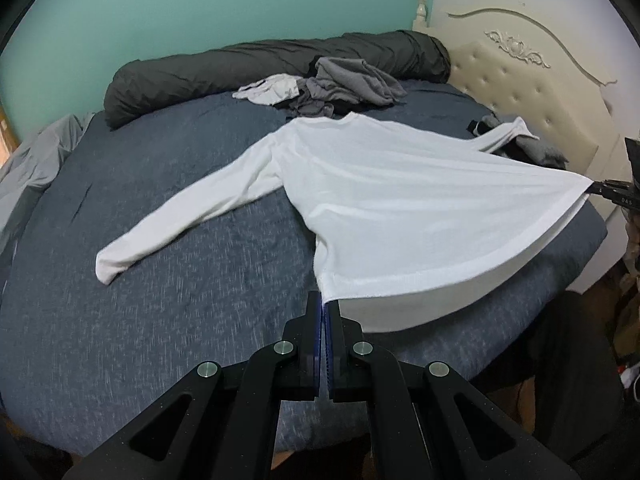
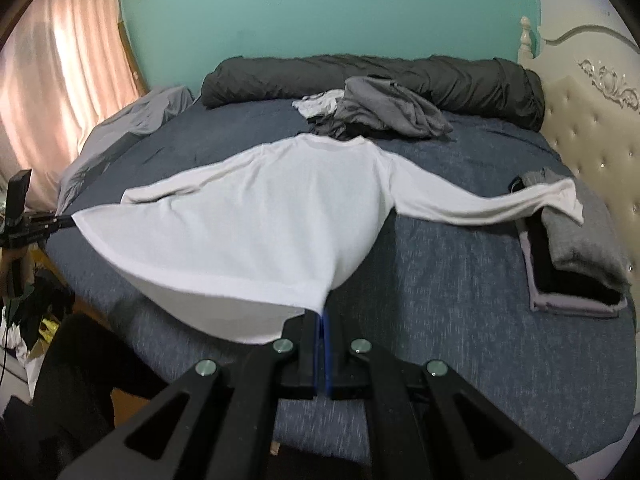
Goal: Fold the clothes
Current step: 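Lift the shirt by its hem with both tools, lay it flat, open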
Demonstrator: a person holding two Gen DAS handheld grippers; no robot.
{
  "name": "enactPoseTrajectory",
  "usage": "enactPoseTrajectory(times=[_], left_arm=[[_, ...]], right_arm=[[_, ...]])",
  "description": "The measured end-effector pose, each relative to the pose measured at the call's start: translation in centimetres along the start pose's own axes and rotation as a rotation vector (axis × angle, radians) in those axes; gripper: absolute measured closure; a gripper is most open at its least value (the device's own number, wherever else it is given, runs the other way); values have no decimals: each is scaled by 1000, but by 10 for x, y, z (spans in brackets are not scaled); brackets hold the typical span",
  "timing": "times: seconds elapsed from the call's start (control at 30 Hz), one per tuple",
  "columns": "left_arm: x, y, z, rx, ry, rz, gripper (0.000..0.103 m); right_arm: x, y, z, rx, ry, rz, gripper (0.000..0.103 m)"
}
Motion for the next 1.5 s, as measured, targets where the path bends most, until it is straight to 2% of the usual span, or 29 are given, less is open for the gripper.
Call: enactPoseTrajectory(times=[0.13,0.33,0.5,0.77,0.93,1.0,1.07,1.1,1.17,1.2,1.23,1.3,1.5], left_arm=[[-25,5,12,-11,-48,19,102],[-72,20,56,-36,-181,45,102],[-96,31,76,-41,-241,66,102],[-117,32,98,-56,-323,32,102],[-122,29,94,-93,-355,-3,101],[-120,24,87,-98,-353,-16,101],[-115,18,85,-103,-344,-39,100],[-112,16,88,-109,-344,-56,100],[-107,16,98,-128,-359,-96,97],[-105,16,104,-137,-366,-115,92],[-104,17,109,-149,-376,-131,88],[-106,23,122,-166,-406,-140,76],[-116,35,145,-189,-454,-136,75]], right_arm=[[-31,8,6,7,-36,18,102],[-79,20,38,1,-126,56,102],[-102,28,58,-14,-169,72,102],[-125,39,73,-30,-228,79,102],[-135,35,80,36,-300,103,101],[-137,38,77,30,-319,111,100],[-134,43,73,56,-302,158,100],[-132,47,72,67,-287,190,97],[-127,55,70,89,-258,251,81],[-128,56,75,89,-268,269,65],[-130,58,79,90,-279,287,60],[-134,61,89,92,-300,324,60],[-144,69,116,99,-362,433,60]])
Point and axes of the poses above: each gripper's, at about its wrist camera, not at the fingertips, and z roughly the way its jaws point, y to its right, x to its top, the point moved 8 cm from there along z, roughly the way its jaws point, and after that the axes turned 10 degrees about x, right-handed, at the moved point
